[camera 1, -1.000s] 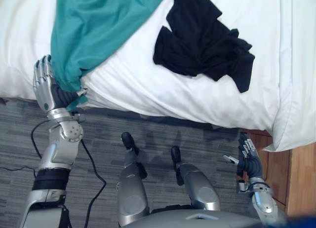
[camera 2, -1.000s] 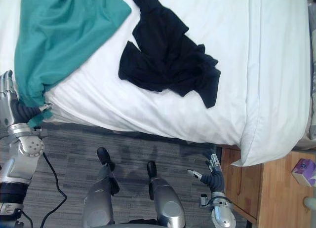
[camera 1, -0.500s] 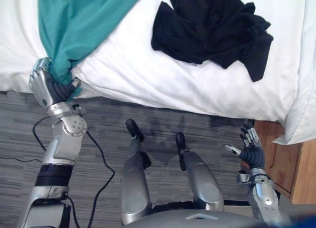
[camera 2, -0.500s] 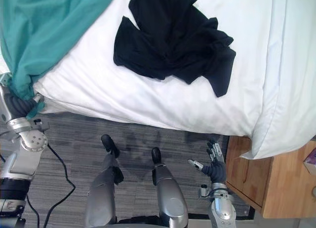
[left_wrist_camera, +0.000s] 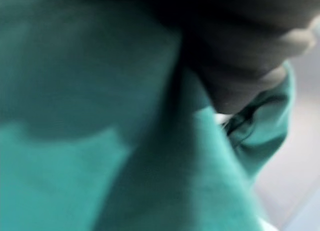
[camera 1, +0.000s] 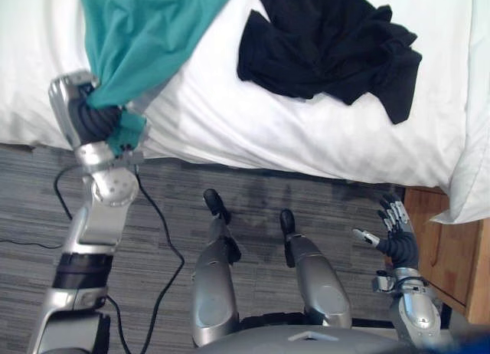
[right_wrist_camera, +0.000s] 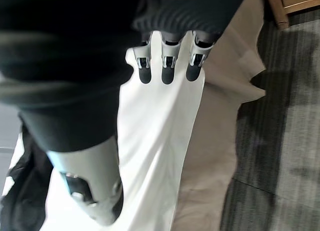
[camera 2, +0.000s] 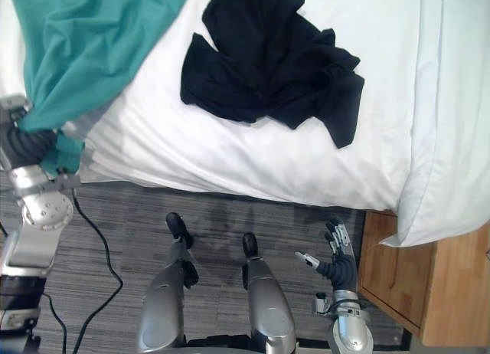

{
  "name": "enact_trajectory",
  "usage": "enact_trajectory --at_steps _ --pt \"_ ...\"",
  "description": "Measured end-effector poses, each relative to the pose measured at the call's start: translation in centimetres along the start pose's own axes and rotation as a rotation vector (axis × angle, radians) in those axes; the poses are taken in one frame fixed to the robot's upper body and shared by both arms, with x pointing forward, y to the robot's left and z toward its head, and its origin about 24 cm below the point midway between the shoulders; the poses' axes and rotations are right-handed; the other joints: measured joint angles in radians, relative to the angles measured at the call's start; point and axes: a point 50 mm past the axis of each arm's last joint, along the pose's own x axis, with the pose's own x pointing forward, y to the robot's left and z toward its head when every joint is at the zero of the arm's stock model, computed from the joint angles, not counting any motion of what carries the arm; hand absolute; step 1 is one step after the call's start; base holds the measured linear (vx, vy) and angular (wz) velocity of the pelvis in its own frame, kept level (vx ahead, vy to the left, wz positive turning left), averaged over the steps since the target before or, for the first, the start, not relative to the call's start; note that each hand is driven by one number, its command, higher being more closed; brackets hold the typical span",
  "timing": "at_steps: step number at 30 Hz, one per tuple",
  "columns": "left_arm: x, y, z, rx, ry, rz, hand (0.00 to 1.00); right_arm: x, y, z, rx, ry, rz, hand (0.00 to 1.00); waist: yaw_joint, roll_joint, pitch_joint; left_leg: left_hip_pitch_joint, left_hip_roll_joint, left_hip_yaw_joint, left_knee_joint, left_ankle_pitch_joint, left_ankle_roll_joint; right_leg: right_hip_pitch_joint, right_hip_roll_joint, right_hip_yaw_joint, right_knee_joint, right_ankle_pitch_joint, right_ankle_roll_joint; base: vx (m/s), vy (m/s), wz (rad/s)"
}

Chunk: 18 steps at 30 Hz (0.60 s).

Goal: Tidy the bed and pick cloth on bed and put in laundry

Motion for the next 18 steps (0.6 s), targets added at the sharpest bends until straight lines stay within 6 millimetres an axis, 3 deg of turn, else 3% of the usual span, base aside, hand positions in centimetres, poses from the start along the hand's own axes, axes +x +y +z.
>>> enact_trajectory --at_steps 1,3,5,10,13,18 --pt "1.3 0.3 0.6 -0.007 -0.034 0.007 1.00 0.0 -0.1 0.0 -0.007 -0.001 0.005 0.00 -0.003 0.000 -0.002 0.006 0.000 0.000 0.000 0.000 0.000 0.006 0.000 0.000 0.001 0.000 0.000 -0.06 0.003 -0.07" --pt "5.8 1.6 2.4 -0.012 -0.125 0.038 1.00 0.2 -0.6 0.2 -0.052 -0.009 0.032 0.00 -0.015 -0.001 -0.042 0.012 0.000 0.009 0.000 0.000 0.000 0.007 -0.001 0.005 0.006 0.001 0.001 -0.04 0.007 -0.10" --pt "7.5 1.7 2.9 -0.015 -0.131 0.031 1.00 0.4 -0.5 0.5 -0.100 -0.026 0.068 0.00 -0.028 -0.007 -0.083 0.028 0.000 0.030 0.000 -0.002 0.002 0.014 -0.002 0.017 0.006 -0.003 0.008 0.00 0.005 -0.19" --pt "9.0 1.8 3.5 0.227 -0.186 -0.029 1.00 1.4 -0.3 2.6 -0.155 -0.115 0.163 0.00 -0.052 -0.004 -0.134 0.102 0.006 0.058 0.000 -0.006 -0.001 0.076 0.004 0.039 0.004 -0.002 0.011 -0.01 -0.018 -0.19" --pt "10.0 3.7 0.7 0.376 -0.083 -0.032 1.00 1.6 -0.8 3.0 -0.168 -0.108 0.207 0.00 -0.063 0.000 -0.188 0.113 0.014 0.060 -0.001 -0.008 -0.004 0.086 0.011 0.039 0.004 -0.001 0.011 -0.01 -0.018 -0.03" --pt "9.6 5.3 -3.8 0.512 0.078 -0.005 1.00 2.0 -0.8 3.4 -0.273 -0.125 0.276 0.00 -0.058 -0.001 -0.209 0.116 0.013 0.060 -0.002 -0.028 -0.005 0.098 0.008 0.039 -0.012 0.008 0.021 -0.04 0.016 0.03"
